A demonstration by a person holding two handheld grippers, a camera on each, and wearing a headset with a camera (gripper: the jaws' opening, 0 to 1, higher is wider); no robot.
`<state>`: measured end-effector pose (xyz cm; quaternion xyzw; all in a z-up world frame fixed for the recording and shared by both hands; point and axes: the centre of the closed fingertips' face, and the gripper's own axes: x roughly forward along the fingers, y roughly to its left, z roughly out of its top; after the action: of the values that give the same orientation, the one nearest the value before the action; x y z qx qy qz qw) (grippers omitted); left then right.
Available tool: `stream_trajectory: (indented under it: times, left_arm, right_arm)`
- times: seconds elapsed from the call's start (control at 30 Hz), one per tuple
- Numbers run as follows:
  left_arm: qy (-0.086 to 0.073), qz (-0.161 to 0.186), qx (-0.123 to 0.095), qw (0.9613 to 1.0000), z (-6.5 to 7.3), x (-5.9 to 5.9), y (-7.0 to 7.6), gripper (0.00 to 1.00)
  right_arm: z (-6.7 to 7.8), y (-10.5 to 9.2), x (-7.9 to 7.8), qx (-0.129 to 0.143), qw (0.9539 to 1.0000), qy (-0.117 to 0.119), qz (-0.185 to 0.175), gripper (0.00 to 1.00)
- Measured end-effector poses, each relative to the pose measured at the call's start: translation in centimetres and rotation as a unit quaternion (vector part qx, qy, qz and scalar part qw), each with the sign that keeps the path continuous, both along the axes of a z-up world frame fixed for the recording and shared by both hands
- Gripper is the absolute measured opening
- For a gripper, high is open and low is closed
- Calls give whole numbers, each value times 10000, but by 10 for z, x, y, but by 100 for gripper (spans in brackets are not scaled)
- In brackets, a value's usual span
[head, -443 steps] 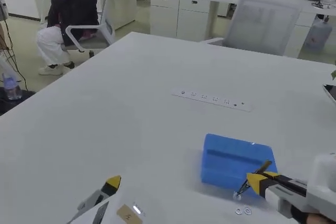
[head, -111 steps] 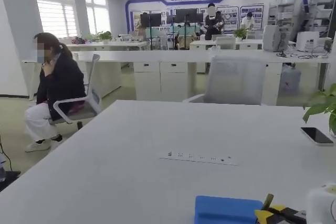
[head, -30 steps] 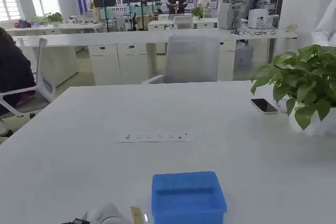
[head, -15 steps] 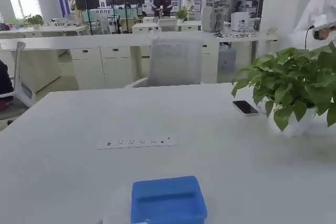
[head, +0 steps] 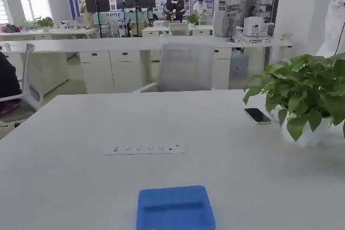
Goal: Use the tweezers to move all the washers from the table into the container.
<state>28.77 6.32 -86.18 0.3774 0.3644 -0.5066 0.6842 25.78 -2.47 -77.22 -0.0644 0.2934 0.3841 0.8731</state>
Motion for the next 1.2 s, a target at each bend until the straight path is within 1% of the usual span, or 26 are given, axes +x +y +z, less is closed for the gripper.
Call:
stream_trajectory:
  times: [0.03,0.07,0.1,0.13,0.2,0.23,0.33,0.37,0.4,0.43,0.47,0.53,0.57,0.63,0.73,0.77,0.87,0.9,0.93,0.97,1.0,1.03,1.07,1.1,1.17,1.2]
  left_arm:
    - [-173,270,-101,9994,2,6,3,14]
    - [-224,441,-159,9987,3,8,6,19]
    - [-131,756,-208,9968,2,8,12,22]
    - [-134,929,-270,9952,4,9,15,26]
    - [-122,1424,-557,9882,12,11,21,37]
    - [-122,1739,-799,9814,21,12,24,42]
    - [-278,2260,-1375,9640,43,11,33,56]
    - [-290,2364,-1433,9606,47,8,37,63]
    - [-398,2487,-1566,9550,55,6,42,70]
    - [-450,2545,-1663,9516,60,4,44,73]
    - [-484,2689,-1776,9454,67,0,49,76]
    - [-558,2885,-1930,9362,75,-4,55,86]
    - [-577,2984,-1988,9317,78,-6,58,91]
    - [-680,3241,-2093,9201,86,-12,67,99]
    - [-906,3648,-2365,8960,101,-21,80,99]
    - [-914,3740,-2405,8911,104,-24,83,99]
    - [-1092,4057,-2413,8748,114,-31,98,99]
    - [-1144,4082,-2435,8724,117,-32,100,99]
    - [-1250,4140,-2494,8665,123,-34,103,99]
    - [-1315,4167,-2531,8631,127,-35,105,99]
    - [-1472,4237,-2581,8557,132,-34,108,99]
    - [-1606,4296,-2602,8497,135,-34,112,99]
    - [-1688,4344,-2591,8460,137,-35,114,99]
    - [-1653,4376,-2551,8462,135,-38,115,99]
    - [-1678,4463,-2499,8427,134,-40,118,99]
    - [-1682,4472,-2496,8423,134,-40,119,99]
  right_arm:
    - [0,-1,1,0,10000,2,-49,26]
    - [1,-2,1,-21,10000,-11,-95,27]
    - [3,-4,1,-24,9999,-40,-141,29]
    - [6,-6,0,-10,9998,-63,-187,31]
    - [9,-10,0,21,9996,-75,-285,35]
    - [10,-12,0,23,9994,-97,-342,37]
    - [15,-22,3,-2,9981,-200,-584,45]
    - [18,-26,3,37,9973,-239,-691,49]
    - [19,-28,3,65,9970,-240,-729,52]
    - [20,-30,3,94,9965,-244,-788,53]
    - [21,-32,3,113,9961,-257,-841,56]
    - [23,-34,2,124,9954,-276,-907,63]
    - [23,-36,1,78,9949,-301,-957,66]
    - [25,-41,0,-32,9937,-399,-1047,72]
    - [29,-46,-1,-8,9921,-482,-1154,78]
    - [29,-46,-1,30,9920,-479,-1171,79]
    - [29,-46,-7,192,9918,-346,-1214,84]
    - [29,-46,-8,204,9917,-341,-1221,86]
    - [29,-46,-10,199,9916,-320,-1240,87]
    - [29,-47,-11,191,9914,-317,-1256,88]
    - [30,-49,-13,165,9905,-345,-1322,90]
    - [29,-50,-14,151,9901,-349,-1349,91]
    - [29,-51,-16,136,9894,-364,-1399,92]
    - [29,-52,-16,118,9886,-386,-1448,94]
    - [27,-55,-15,69,9874,-370,-1537,98]
    - [26,-57,-15,74,9866,-339,-1594,98]
